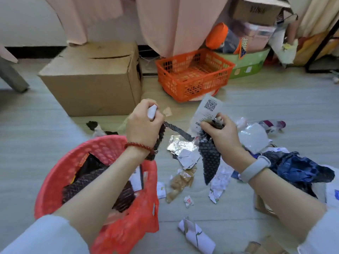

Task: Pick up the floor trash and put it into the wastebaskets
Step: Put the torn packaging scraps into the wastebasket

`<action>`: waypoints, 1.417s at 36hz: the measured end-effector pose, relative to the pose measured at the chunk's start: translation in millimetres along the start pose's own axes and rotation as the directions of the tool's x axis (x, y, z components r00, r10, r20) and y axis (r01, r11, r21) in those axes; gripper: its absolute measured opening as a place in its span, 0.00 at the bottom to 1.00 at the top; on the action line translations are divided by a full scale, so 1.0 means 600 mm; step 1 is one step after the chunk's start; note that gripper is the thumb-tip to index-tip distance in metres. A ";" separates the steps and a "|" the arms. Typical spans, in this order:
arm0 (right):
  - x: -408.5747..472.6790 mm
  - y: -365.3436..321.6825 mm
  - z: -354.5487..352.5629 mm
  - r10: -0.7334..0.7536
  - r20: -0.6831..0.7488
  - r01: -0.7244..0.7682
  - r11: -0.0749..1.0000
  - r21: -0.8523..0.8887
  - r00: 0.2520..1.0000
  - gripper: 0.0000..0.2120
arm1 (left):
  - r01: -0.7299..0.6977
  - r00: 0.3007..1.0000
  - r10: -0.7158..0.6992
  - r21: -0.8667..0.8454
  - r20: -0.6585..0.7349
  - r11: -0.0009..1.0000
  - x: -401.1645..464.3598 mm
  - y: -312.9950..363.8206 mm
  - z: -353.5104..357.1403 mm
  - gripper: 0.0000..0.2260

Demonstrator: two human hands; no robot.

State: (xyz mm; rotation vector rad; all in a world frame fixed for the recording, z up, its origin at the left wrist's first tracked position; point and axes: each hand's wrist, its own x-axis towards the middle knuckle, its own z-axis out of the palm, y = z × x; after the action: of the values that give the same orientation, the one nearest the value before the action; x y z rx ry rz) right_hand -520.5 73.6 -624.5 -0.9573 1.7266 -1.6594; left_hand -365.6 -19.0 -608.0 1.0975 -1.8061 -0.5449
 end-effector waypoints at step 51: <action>-0.066 0.082 0.348 0.325 0.912 0.768 0.508 -0.390 0.248 0.43 | 0.382 0.911 -0.412 0.345 0.014 0.857 -0.067 -0.284 -0.250 0.14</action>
State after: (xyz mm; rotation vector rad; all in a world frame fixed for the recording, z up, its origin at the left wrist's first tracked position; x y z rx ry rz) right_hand -336.2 -20.2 -694.0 -2.2272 1.2669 0.1761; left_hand -150.3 -57.5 -681.0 1.7326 -1.7939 -0.5420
